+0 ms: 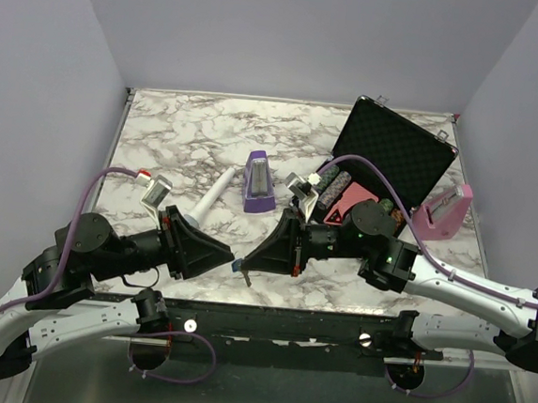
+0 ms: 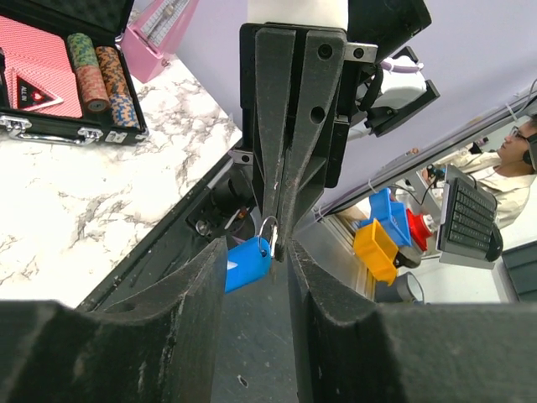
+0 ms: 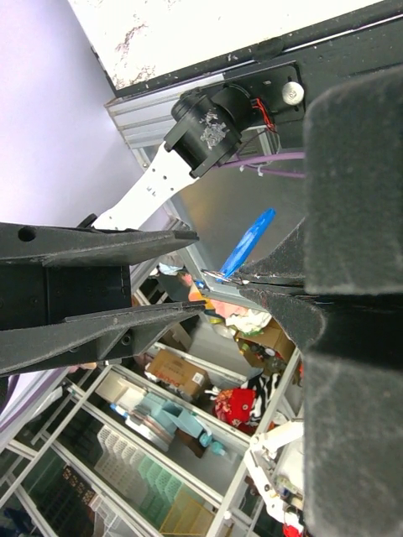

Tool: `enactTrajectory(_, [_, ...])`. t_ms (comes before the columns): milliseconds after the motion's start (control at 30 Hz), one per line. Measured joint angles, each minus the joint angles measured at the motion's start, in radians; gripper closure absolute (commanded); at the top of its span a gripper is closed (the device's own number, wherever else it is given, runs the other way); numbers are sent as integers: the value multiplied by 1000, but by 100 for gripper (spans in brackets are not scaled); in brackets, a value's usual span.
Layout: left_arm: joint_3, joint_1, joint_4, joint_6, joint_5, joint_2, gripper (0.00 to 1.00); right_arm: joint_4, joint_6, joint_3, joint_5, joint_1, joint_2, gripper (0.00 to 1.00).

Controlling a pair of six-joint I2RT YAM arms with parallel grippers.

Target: Remove the keys from the keyring

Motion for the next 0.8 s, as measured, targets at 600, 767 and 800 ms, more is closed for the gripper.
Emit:
enactTrajectory(600, [-23,0,29,-9,12,3,72,21,5,-8,3,0,0,99])
enactTrajectory(767, [-27,0,44,-12,29,17,82,24,5,-8,3,0,0,99])
enactTrajectory(800, [-28,0,50,-12,32,21,87,25,5,-8,3,0,0,99])
